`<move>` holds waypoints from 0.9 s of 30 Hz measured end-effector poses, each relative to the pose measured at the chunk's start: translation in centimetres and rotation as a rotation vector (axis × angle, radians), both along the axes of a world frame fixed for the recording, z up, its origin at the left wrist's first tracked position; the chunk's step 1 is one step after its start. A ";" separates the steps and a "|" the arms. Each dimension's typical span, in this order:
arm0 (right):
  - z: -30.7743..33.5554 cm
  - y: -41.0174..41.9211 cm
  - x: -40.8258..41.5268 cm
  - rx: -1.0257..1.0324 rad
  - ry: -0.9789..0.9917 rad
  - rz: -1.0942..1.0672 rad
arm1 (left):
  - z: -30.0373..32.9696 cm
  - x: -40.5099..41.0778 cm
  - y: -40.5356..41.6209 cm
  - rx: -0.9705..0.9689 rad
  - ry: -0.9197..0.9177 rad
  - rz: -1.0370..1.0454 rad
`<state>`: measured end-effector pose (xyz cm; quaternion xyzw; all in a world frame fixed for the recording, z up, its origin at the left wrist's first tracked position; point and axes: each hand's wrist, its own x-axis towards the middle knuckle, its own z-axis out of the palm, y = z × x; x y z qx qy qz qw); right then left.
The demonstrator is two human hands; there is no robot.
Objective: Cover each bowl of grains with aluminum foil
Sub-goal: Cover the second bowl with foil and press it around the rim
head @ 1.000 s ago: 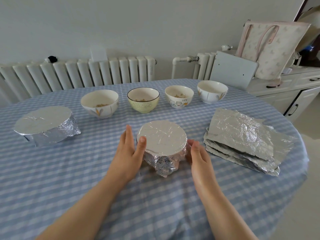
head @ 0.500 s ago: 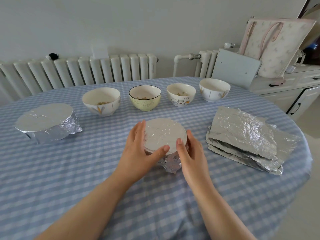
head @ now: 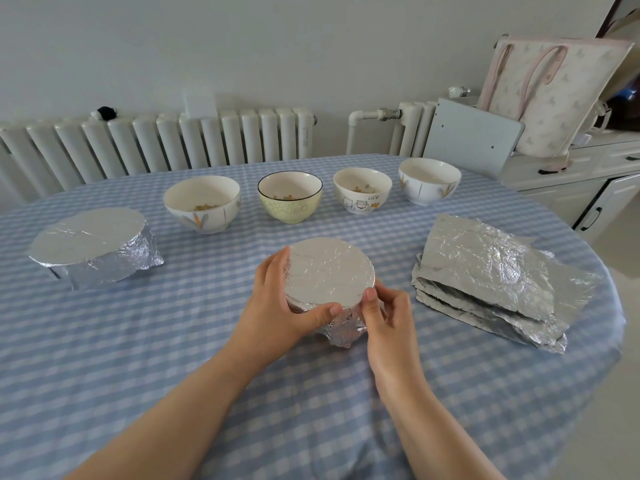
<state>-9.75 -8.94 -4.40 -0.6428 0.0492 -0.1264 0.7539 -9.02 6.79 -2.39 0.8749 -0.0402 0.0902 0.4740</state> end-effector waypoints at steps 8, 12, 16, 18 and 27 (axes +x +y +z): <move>-0.4 0.4 0.9 -0.069 0.050 -0.150 | 0.0 0.1 -0.1 -0.010 0.007 0.021; -0.2 0.8 1.3 -0.005 0.101 -0.203 | -0.1 0.3 -0.1 -0.033 0.022 0.033; 0.2 1.2 1.5 0.189 0.189 -0.191 | -0.2 0.2 -0.1 -0.067 0.034 0.032; 0.2 1.3 1.7 0.237 0.221 -0.182 | -0.2 0.2 -0.1 -0.077 0.034 0.030; 0.7 1.4 2.4 0.355 0.229 -0.191 | -0.1 0.2 -0.1 -0.083 0.038 0.026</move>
